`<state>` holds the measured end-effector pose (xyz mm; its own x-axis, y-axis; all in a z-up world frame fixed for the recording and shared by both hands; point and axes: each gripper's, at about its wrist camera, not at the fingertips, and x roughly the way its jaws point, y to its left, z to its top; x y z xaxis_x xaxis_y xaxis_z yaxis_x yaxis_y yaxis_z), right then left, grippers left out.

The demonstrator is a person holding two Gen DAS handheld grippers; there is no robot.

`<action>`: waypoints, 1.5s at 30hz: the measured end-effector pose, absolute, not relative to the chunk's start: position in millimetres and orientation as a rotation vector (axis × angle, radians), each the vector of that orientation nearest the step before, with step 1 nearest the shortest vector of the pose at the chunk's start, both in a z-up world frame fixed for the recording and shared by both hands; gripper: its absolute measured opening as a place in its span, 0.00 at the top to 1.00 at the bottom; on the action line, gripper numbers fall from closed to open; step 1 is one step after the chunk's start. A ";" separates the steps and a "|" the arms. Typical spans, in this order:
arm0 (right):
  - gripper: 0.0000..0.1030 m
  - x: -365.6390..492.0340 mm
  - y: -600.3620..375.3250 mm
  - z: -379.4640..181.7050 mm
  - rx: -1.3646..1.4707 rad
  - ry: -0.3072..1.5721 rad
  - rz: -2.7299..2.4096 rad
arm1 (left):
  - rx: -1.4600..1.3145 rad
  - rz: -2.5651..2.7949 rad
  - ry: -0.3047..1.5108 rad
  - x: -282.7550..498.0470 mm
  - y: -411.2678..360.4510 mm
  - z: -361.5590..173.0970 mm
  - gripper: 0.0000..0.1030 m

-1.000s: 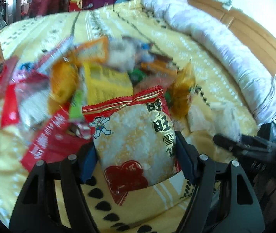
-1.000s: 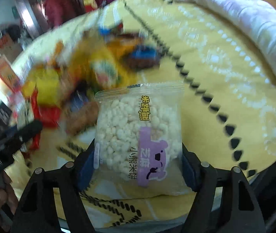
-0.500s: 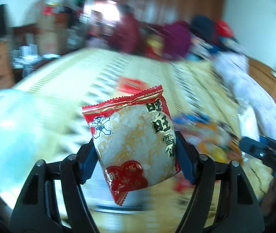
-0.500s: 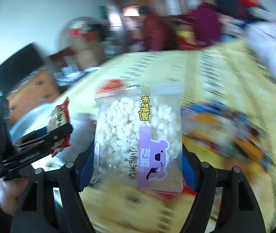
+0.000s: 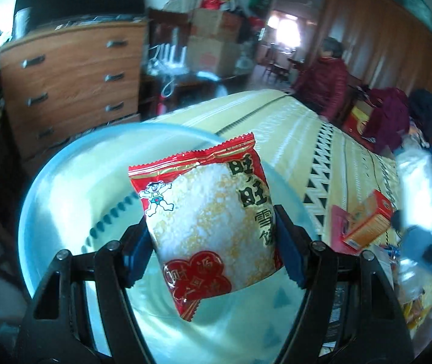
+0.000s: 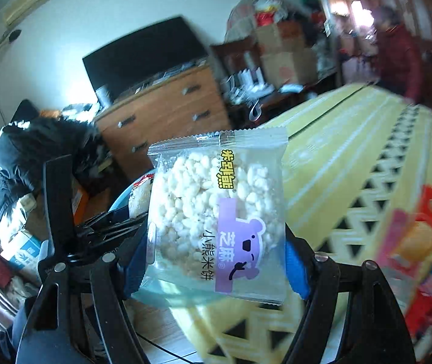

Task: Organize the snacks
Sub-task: 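Carry both bags over the clear blue basin and open both tools, then move both empty tools back to the snack heap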

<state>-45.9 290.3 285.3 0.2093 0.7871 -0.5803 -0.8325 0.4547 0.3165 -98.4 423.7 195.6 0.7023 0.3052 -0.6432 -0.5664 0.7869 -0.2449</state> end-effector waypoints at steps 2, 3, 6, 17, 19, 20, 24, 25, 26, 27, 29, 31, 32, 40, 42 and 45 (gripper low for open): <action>0.24 -42.5 320.8 270.5 -0.085 0.808 1.147 | -0.460 0.506 0.620 -103.1 430.7 198.8 0.29; 0.24 -35.9 326.9 263.9 -0.089 0.824 1.151 | -0.466 0.505 0.621 -104.6 435.1 197.2 0.29; 0.23 -28.3 350.4 248.6 -0.105 0.866 1.162 | -0.488 0.514 0.619 -104.2 442.4 195.0 0.27; 0.00 -29.2 384.0 238.1 -0.149 0.717 1.181 | -0.614 0.618 0.468 -173.3 472.2 212.2 0.10; 0.00 -41.0 406.4 229.6 -0.195 0.689 1.247 | -0.639 0.644 0.430 -194.0 484.8 216.1 0.08; 0.00 -46.7 416.9 223.5 -0.226 0.678 1.269 | -0.647 0.656 0.418 -203.7 489.6 217.8 0.08; 0.00 -60.0 447.8 202.5 -0.362 0.685 1.295 | -0.663 0.674 0.397 -222.9 500.1 222.6 0.07; 0.00 -57.8 448.6 199.6 -0.365 0.718 1.296 | -0.666 0.673 0.391 -225.4 500.4 224.0 0.07; 0.00 -56.4 443.9 199.5 -0.348 0.727 1.302 | -0.666 0.672 0.382 -226.3 500.0 225.3 0.06; 0.00 -56.6 435.9 198.8 -0.338 0.732 1.294 | -0.662 0.670 0.364 -228.0 498.1 227.2 0.05; 0.00 -59.5 424.1 193.3 -0.324 0.728 1.289 | -0.665 0.668 0.344 -223.1 496.5 227.5 0.02; 0.00 -62.7 429.8 182.5 -0.375 0.729 1.287 | -0.691 0.640 0.337 -218.2 494.6 225.0 0.02; 0.00 -62.9 433.0 178.2 -0.390 0.724 1.287 | -0.699 0.633 0.342 -216.6 494.2 223.3 0.02; 0.00 -56.8 385.6 157.2 -0.312 0.837 1.249 | -0.728 0.590 0.352 -218.9 490.8 223.4 0.02; 0.00 -60.3 360.2 153.0 -0.311 0.852 1.215 | -0.724 0.566 0.343 -217.5 485.4 228.1 0.02; 0.00 -62.2 322.9 152.2 -0.311 0.865 1.167 | -0.712 0.539 0.339 -213.8 476.6 231.8 0.01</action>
